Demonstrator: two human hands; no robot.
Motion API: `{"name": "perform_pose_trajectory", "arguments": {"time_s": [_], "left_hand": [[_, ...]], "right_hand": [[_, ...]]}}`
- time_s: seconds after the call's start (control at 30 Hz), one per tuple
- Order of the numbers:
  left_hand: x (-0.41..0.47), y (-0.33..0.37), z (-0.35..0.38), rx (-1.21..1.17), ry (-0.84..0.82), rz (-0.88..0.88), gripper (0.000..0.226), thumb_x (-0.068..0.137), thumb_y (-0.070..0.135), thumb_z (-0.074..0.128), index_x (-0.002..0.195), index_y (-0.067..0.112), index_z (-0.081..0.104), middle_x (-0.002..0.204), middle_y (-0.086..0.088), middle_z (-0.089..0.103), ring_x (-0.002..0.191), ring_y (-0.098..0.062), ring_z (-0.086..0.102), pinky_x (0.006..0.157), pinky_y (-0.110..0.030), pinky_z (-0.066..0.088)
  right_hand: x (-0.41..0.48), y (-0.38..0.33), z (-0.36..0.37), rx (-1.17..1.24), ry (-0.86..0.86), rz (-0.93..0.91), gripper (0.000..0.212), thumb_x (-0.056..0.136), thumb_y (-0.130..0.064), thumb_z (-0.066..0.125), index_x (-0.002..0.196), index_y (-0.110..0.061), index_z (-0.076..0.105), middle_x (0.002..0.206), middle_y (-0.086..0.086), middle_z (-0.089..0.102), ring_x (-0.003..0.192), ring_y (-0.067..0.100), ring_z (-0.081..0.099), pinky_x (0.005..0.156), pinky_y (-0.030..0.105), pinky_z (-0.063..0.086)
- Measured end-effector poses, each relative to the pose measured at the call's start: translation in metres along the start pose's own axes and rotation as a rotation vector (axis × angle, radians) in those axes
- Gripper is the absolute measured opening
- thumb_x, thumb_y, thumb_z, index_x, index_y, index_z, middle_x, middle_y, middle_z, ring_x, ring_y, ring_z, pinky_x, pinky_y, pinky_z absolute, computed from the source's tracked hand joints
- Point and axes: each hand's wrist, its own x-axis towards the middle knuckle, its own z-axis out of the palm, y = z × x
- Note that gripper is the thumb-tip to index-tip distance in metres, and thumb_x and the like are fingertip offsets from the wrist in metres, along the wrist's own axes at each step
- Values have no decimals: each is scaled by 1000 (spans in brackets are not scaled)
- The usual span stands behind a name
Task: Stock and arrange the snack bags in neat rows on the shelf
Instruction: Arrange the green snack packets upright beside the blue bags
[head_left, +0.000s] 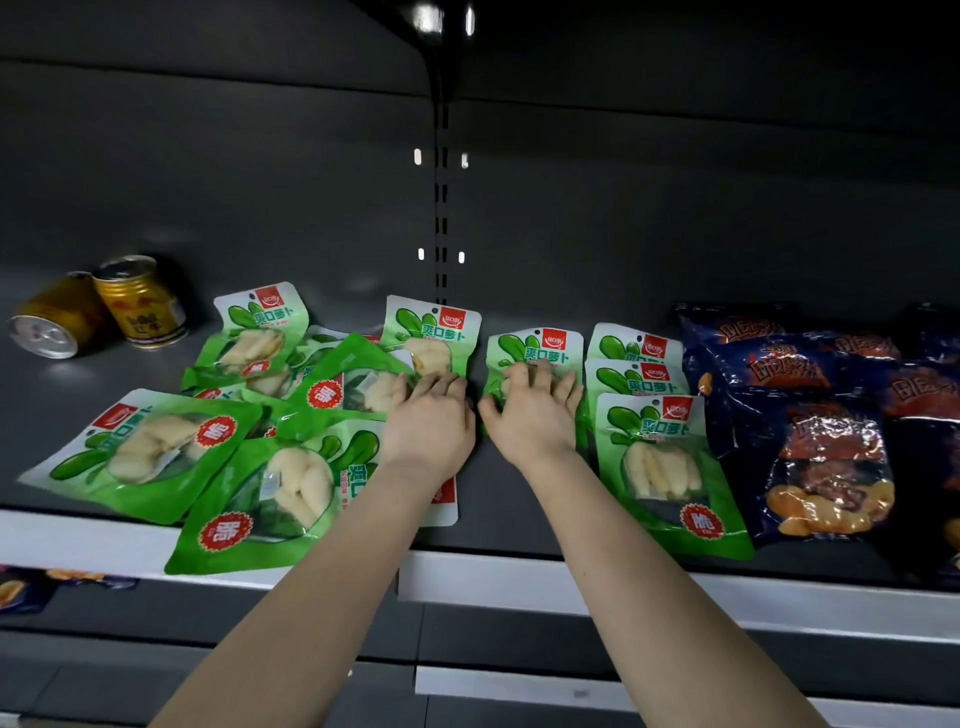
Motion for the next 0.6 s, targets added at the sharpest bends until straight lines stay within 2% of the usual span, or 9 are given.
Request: {"name": "perform_pose_trajectory", "arguments": {"time_s": [0.13, 0.27, 0.37, 0.47, 0.6], "left_hand": [[1, -1, 2, 3, 11, 1, 45, 97, 28, 31, 141, 17, 39, 148, 0, 39, 141, -16, 26, 117, -39, 6], [2, -2, 4, -1, 15, -1, 45, 98, 28, 31, 141, 17, 39, 148, 1, 40, 141, -16, 27, 117, -39, 7], [3, -3, 6, 9, 10, 5, 45, 98, 28, 31, 141, 17, 39, 148, 0, 40, 141, -17, 27, 118, -40, 8], [3, -3, 7, 22, 7, 8, 46, 97, 27, 31, 141, 16, 38, 148, 0, 40, 141, -17, 27, 118, -40, 8], [3, -2, 8, 30, 13, 6, 46, 98, 28, 31, 141, 17, 39, 148, 1, 41, 141, -16, 28, 117, -40, 9]], "right_hand": [[1, 3, 2, 66, 58, -78, 50, 93, -33, 46, 135, -7, 40, 153, 20, 25, 145, 33, 10, 119, 44, 5], [2, 8, 0, 92, 49, -165, 51, 94, -26, 44, 144, -18, 36, 154, 13, 26, 145, 27, 12, 119, 42, 4], [3, 10, -2, 137, 13, -170, 48, 95, -29, 43, 143, -27, 40, 155, 11, 25, 146, 26, 10, 119, 42, 3], [3, 11, -5, 187, 0, -157, 47, 94, -39, 47, 140, -29, 47, 155, 10, 26, 146, 24, 10, 118, 42, 1], [3, 13, -8, 174, -22, -167, 50, 92, -45, 51, 139, -31, 46, 155, 7, 25, 146, 21, 10, 118, 40, 0]]}}
